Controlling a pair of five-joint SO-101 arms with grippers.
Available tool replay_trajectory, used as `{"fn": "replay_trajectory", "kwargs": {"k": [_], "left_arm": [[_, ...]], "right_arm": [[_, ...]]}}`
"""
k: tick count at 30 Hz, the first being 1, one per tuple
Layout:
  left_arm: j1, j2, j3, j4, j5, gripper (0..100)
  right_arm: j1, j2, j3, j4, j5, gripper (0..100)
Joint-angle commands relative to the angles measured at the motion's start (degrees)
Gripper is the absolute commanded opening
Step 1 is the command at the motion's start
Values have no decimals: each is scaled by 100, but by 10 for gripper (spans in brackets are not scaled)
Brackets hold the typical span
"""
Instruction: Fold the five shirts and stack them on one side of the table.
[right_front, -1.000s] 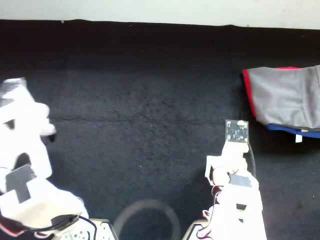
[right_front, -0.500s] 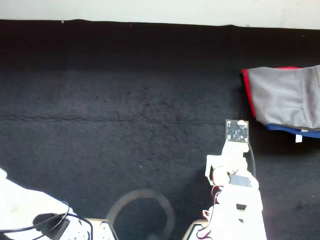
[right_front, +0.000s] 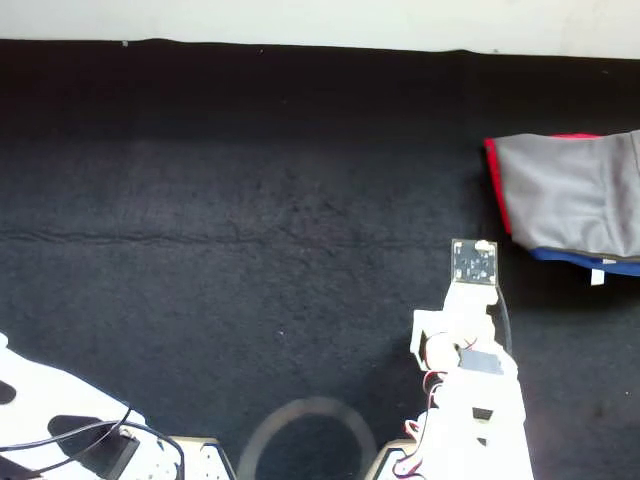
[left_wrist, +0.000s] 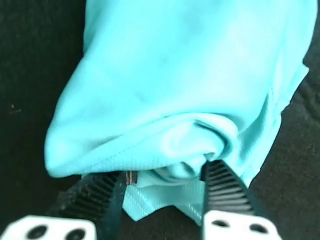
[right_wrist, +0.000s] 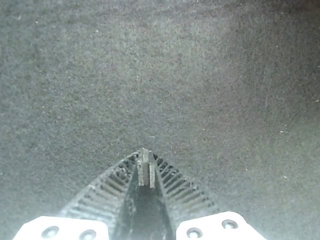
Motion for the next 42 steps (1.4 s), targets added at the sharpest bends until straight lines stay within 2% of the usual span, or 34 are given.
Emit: {"fn": "replay_trajectory", "kwargs": {"k": [1,2,7,12,15,24,35,42], "left_arm": [[259,-22,-866,404,-70,0],[321,-22,-1042,554,-70,22],[884,-40,-2123,1363,-62,8],[1851,-40,-3512,2523,-53,8],[2466,-215,-3547,2681,237,8],[4330,-1780,-2325,2699,1503,8],[7125,-3688,1411,2690,2629,8],[8787,-4215,1631,2637,2716,15]], "right_arm": [[-48,-84,13,-84,-35,8],[-48,-84,13,-84,-35,8],[-48,-84,13,-84,-35,8],[-57,-84,13,-92,-35,8],[-57,-84,13,-92,-35,8],[-57,-40,22,-242,-44,8],[-57,-40,22,-242,-44,8],[-57,-48,22,-233,-44,8]]}}
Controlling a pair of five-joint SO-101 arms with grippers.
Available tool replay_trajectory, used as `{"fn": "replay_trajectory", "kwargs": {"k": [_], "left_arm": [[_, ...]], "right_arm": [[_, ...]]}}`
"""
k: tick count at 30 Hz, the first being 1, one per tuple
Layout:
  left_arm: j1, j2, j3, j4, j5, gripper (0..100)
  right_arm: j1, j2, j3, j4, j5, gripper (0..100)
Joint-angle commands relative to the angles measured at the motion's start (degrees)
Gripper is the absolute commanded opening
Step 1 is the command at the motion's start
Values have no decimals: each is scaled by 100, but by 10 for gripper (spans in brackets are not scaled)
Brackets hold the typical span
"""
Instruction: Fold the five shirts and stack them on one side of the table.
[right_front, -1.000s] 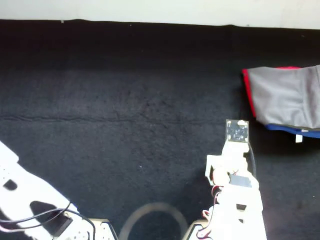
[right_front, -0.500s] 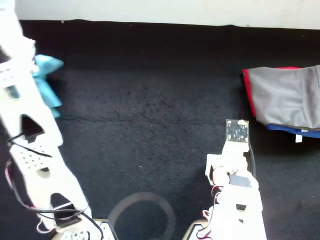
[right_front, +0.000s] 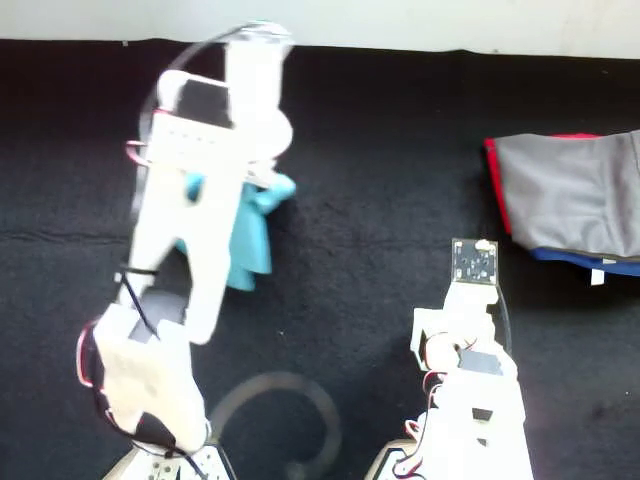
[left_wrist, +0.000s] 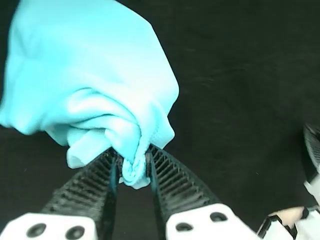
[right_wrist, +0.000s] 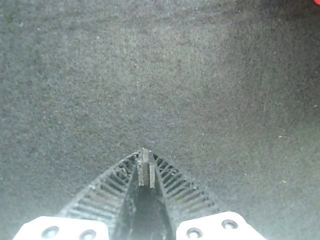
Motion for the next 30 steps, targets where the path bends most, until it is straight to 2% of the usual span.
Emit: {"fn": "replay_trajectory", "kwargs": {"k": [1,3,7,11,15,18,23,30], "left_arm": [[875,-620,4,-70,44,32],[1138,-752,4,-193,44,95],[1051,-848,4,-255,26,213],[295,-848,22,-255,18,184],[-822,-655,57,-246,18,168],[-1226,-180,224,-290,18,168],[-831,769,295,-290,18,171],[-13,1833,286,-299,35,171]], "right_arm": [[-57,-57,-13,-75,-44,8],[-57,-66,-13,-75,-44,8],[-48,-75,-31,-66,-44,8],[-40,-84,-189,224,-35,9],[-110,-40,-1147,1209,-18,12],[-523,-31,-2062,2079,-18,75],[-1297,-40,-2651,2844,-9,202],[-1024,-84,-2527,2888,0,207]]}}
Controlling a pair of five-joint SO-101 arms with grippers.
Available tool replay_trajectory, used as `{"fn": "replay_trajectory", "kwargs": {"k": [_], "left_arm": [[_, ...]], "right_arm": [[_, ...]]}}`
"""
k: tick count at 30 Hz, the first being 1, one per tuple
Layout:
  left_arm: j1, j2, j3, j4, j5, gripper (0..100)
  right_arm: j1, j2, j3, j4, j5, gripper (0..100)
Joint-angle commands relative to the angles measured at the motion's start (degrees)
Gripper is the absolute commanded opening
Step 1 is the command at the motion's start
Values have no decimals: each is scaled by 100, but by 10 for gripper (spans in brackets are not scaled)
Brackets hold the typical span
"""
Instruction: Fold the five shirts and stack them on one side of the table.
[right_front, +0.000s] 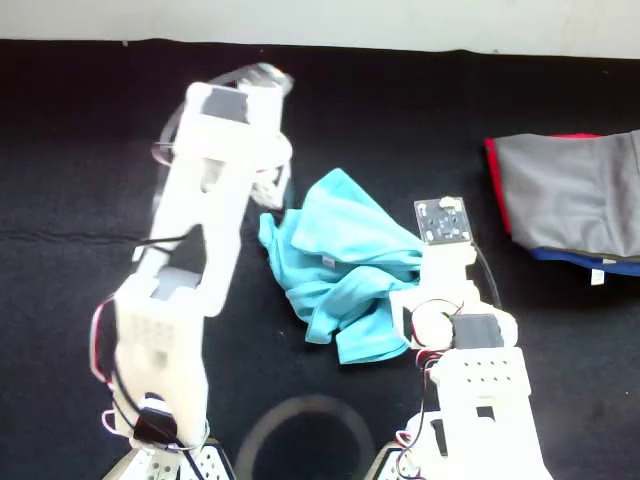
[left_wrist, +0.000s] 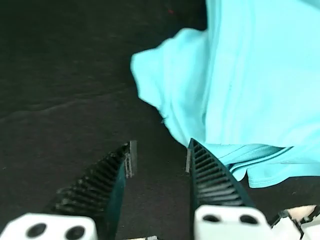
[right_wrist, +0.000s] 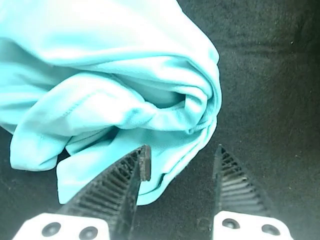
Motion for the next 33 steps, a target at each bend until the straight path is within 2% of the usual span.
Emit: {"fn": "replay_trajectory", "kwargs": {"k": [1,14,21,27,29,31,33], "left_arm": [[400,224,-22,-70,35,171],[919,479,13,-202,44,171],[884,901,-13,-563,35,171],[910,1095,-163,-545,35,165],[910,1042,-365,-536,35,111],[910,936,-637,-404,44,6],[910,857,-919,-246,44,23]], "right_arm": [[286,-84,-136,31,0,207],[488,-84,646,-549,9,207],[488,-84,637,-549,9,207],[488,-84,664,-549,0,207],[488,-84,664,-549,0,207],[488,-84,664,-549,0,207],[488,-84,664,-549,0,207]]}}
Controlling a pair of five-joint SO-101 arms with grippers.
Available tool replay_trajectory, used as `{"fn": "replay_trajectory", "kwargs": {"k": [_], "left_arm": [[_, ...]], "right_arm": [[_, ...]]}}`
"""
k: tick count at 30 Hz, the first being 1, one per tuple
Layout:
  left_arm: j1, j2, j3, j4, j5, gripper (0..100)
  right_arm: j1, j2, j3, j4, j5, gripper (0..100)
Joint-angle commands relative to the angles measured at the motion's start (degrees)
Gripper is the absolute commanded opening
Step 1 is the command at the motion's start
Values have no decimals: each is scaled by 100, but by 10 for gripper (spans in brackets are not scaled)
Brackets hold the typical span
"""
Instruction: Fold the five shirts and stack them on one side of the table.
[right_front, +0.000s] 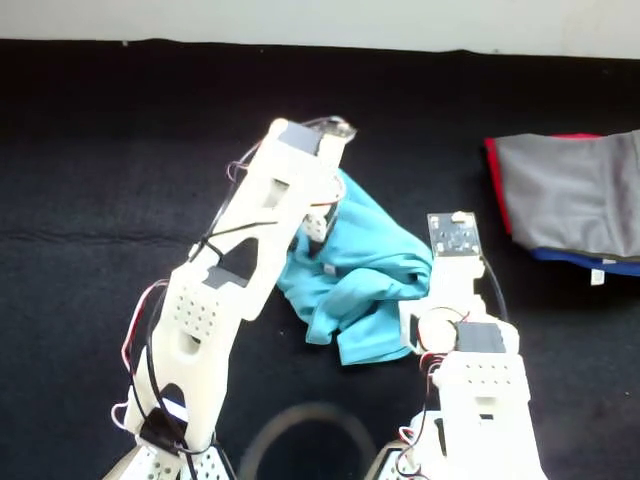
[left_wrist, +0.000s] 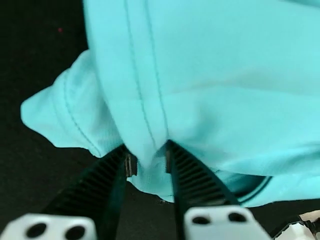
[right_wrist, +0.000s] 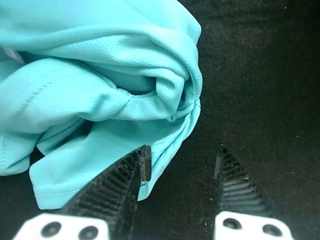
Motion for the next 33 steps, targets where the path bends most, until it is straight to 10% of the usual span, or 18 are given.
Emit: {"fn": "replay_trajectory", "kwargs": {"k": [1,16,33], "left_arm": [[48,-321,-620,264,44,17],[-840,-1297,-1666,668,18,9],[-3582,-2615,2097,580,-1837,9]], "right_arm": [[66,-84,-4,-66,0,207],[66,-84,-13,-66,0,207],[22,-84,-92,-110,0,207]]}}
